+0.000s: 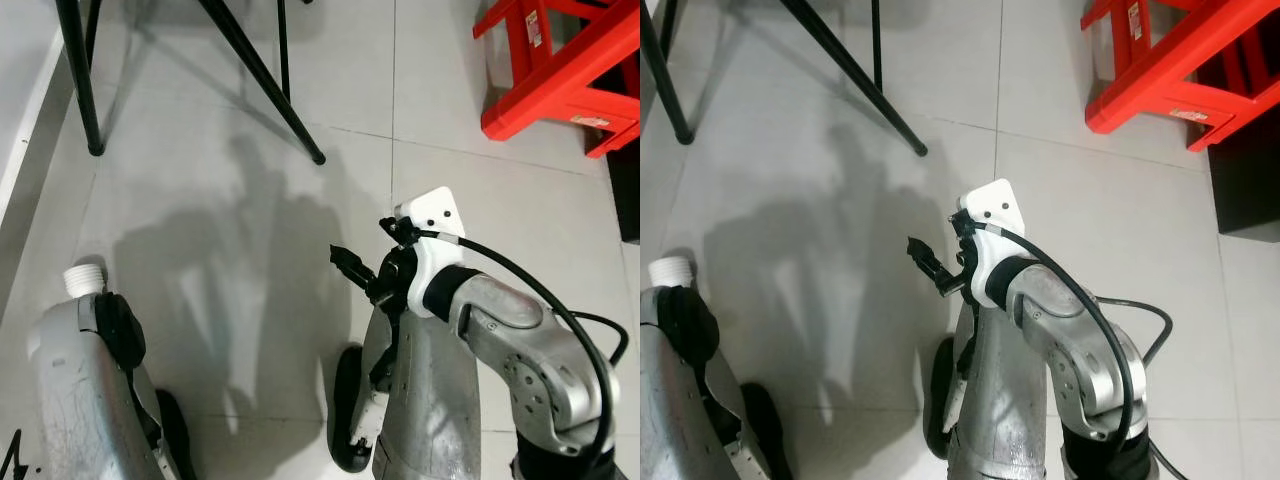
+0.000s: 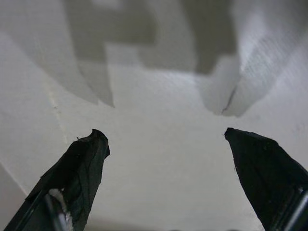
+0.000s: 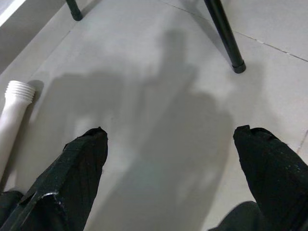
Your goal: Building children table
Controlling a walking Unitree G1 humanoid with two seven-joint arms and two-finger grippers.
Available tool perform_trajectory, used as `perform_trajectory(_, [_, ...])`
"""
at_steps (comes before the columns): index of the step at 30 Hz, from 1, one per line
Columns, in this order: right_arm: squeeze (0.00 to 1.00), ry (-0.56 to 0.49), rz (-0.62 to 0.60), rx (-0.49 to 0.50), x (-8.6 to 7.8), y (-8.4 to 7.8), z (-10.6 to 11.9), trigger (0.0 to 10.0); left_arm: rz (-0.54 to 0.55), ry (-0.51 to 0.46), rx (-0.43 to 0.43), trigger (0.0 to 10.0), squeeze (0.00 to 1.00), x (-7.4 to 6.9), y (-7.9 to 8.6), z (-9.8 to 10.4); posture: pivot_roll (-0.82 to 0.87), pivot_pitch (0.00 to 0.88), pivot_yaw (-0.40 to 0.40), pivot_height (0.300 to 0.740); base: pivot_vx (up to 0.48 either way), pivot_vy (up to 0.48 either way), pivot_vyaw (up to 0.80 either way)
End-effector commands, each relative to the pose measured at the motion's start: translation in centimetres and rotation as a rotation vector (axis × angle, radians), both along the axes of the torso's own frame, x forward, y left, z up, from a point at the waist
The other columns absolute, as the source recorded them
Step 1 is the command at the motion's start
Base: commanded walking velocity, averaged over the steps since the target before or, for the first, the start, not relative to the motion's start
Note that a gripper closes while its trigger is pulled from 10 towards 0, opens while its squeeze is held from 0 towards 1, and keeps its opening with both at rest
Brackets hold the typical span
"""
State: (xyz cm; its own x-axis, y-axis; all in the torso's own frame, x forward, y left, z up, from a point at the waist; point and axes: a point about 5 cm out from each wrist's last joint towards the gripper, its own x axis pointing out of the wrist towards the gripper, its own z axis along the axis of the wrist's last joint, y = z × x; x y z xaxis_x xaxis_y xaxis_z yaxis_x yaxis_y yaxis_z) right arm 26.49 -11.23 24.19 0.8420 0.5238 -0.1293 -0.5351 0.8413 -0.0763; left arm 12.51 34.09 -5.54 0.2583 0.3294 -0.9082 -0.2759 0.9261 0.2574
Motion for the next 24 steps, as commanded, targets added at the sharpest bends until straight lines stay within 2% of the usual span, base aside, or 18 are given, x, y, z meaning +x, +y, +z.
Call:
perform_trajectory(1, [0.0, 0.043, 0.004, -0.001, -0.3, 0.0, -1.0, 10.0, 0.05, 0.091, -0.05, 10.0, 0.0, -2.8, -1.1, -1.4, -0.29, 0.538, -0.154, 0.3, 0.0, 0.0, 0.0])
perform_trajectory(3, [0.0, 0.052, 0.008, 0.0, -0.3, 0.0, -1.1, 10.0, 0.065, 0.088, -0.077, 10.0, 0.0, -2.7, -1.5, -1.6, -0.29, 0.549, -0.152, 0.3, 0.0, 0.0, 0.0])
perform_trajectory(4, [0.0, 0.07, 0.016, -0.001, -0.5, 0.0, -1.5, 10.0, 0.102, 0.08, -0.146, 10.0, 0.0, -2.9, -2.2, -2.0, -0.29, 0.554, -0.143, 0.3, 0.0, 0.0, 0.0])
perform_trajectory(5, [0.0, 0.077, 0.02, 0.0, -0.6, 0.1, -1.6, 10.0, 0.117, 0.078, -0.168, 10.0, 0.0, -3.1, -2.4, -2.1, -0.29, 0.552, -0.135, 0.3, 0.0, 0.0, 0.0])
perform_trajectory(7, [0.0, 0.077, 0.02, 0.0, -0.6, 0.1, -1.6, 10.0, 0.117, 0.078, -0.168, 10.0, 0.0, -3.1, -2.4, -2.1, -0.29, 0.552, -0.135, 0.3, 0.0, 0.0, 0.0])
perform_trajectory(9, [0.0, 0.087, 0.028, 0.006, -0.8, 0.3, -1.8, 10.0, 0.141, 0.069, -0.213, 10.0, 0.0, -3.4, -2.7, -2.2, -0.29, 0.539, -0.116, 0.3, 0.0, 0.0, 0.0])
perform_trajectory(15, [0.0, 0.1, 0.036, 0.014, -1.0, 0.7, -2.1, 10.0, 0.155, 0.06, -0.264, 10.0, 0.0, -3.6, -2.8, -2.3, -0.29, 0.532, -0.109, 0.3, 0.0, 0.0, 0.0])
perform_trajectory(18, [0.0, 0.112, 0.042, 0.019, -1.2, 1.0, -2.3, 10.0, 0.161, 0.052, -0.302, 10.0, 0.0, -3.3, -2.9, -2.2, -0.28, 0.536, -0.102, 0.3, 0.0, 0.0, 0.0])
perform_trajectory(21, [0.0, 0.122, 0.044, 0.026, -1.0, 1.0, -2.4, 10.0, 0.2, 0.017, -0.368, 10.0, 0.0, -2.3, -3.3, -1.9, -0.28, 0.551, -0.1, 0.3, 0.0, 0.0, 0.0])
perform_trajectory(24, [0.0, 0.125, 0.044, 0.027, -0.9, 0.9, -2.4, 10.0, 0.219, -0.006, -0.398, 10.0, 0.0, -1.9, -3.6, -1.9, -0.28, 0.553, -0.099, 0.3, 0.0, 0.0, 0.0])
